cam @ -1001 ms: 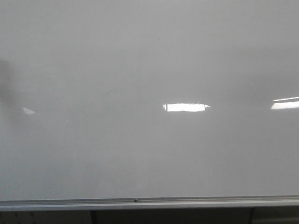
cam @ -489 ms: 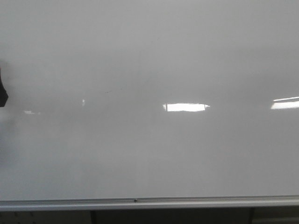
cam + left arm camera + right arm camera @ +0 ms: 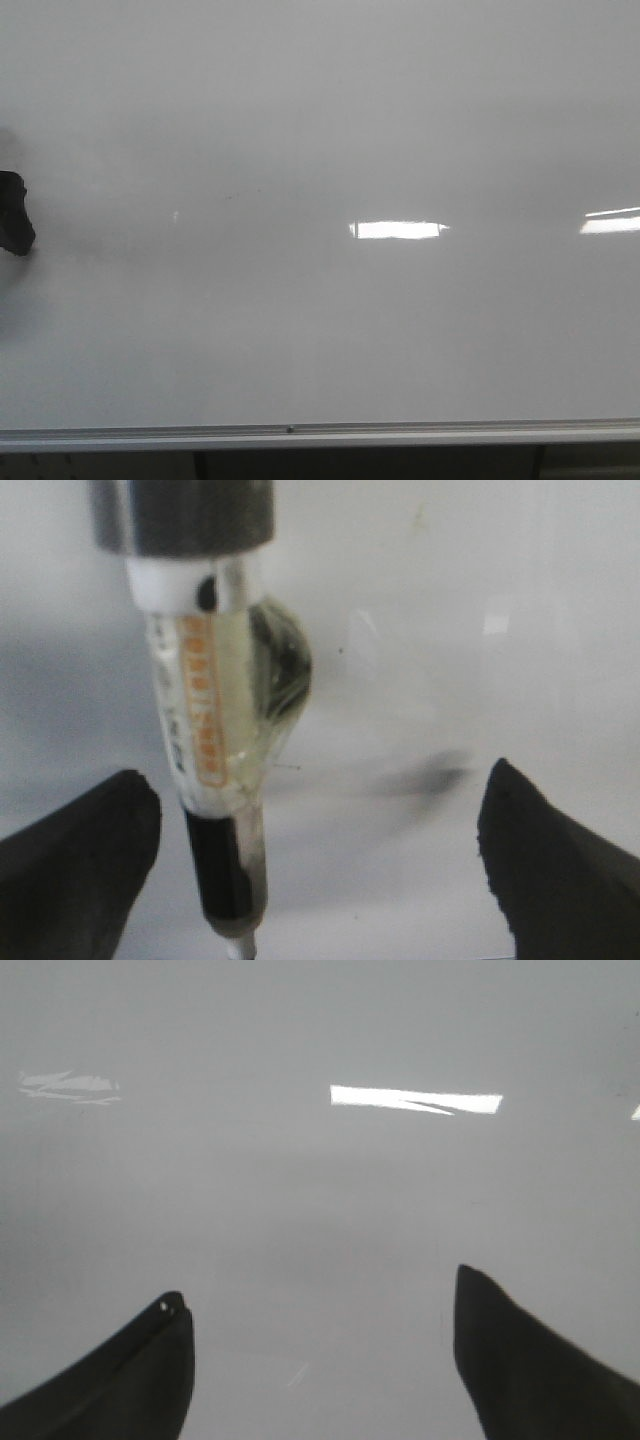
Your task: Write number 0 on whiteboard
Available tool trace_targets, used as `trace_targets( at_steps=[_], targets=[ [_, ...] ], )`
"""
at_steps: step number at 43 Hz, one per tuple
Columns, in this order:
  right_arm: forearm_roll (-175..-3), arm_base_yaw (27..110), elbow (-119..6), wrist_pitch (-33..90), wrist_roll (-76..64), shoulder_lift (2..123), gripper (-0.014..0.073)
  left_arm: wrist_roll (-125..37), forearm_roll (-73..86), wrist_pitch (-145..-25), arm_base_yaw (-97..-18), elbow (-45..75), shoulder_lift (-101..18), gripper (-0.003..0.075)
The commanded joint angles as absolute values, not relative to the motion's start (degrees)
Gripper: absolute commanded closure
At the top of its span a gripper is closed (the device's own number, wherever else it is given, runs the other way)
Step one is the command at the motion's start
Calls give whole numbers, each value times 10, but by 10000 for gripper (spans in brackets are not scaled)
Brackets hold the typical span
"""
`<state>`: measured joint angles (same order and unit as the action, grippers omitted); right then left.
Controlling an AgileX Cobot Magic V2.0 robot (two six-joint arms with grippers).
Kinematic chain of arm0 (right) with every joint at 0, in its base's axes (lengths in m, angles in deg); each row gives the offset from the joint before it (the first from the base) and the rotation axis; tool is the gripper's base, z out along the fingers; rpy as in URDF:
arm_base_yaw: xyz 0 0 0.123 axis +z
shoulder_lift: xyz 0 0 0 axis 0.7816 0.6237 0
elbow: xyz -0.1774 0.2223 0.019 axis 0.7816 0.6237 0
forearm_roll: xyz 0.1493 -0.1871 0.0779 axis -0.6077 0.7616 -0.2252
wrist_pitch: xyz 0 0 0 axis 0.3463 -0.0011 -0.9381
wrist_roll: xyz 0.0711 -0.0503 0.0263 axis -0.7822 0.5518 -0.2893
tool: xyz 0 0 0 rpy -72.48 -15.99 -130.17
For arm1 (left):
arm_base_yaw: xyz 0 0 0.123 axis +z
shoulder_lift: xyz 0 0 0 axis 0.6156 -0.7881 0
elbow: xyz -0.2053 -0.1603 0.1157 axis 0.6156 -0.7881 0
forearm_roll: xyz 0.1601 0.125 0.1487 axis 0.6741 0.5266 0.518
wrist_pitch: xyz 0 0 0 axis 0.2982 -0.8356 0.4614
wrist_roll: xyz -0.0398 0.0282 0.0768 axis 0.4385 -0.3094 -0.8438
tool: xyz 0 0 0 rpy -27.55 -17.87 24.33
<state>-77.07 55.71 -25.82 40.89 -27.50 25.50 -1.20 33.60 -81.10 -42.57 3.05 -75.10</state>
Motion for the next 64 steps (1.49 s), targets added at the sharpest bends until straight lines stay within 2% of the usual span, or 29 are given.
trace_targets(
  at_steps=[1, 10, 19, 26, 34, 44, 49, 55, 64],
  targets=[
    [-769, 558, -280, 366, -268, 264, 33, -11, 337, -769, -428, 47, -734, 246],
    [-769, 558, -280, 366, -268, 264, 33, -11, 339, -768, -428, 47, -734, 532],
    [-769, 558, -280, 366, -268, 264, 33, -11, 341, -772, -428, 47, -732, 741],
    [-769, 558, -280, 371, -268, 265, 33, -11, 340, -839, -448, 53, -707, 739],
    [-773, 558, -303, 439, -268, 298, 33, -80, 308, -987, -527, 91, -676, 738],
    [-840, 561, -360, 531, -249, 394, 33, -345, 45, -1161, -623, 139, -670, 738],
    [-921, 562, -388, 569, -184, 439, 33, -415, -34, -1229, -653, 155, -670, 739],
    [-1078, 562, -426, 632, -56, 493, 33, -434, -55, -1274, -680, 167, -670, 739],
    [-1292, 562, -477, 790, 115, 594, 33, -518, -110, -1366, -704, 168, -670, 739]
  ],
)
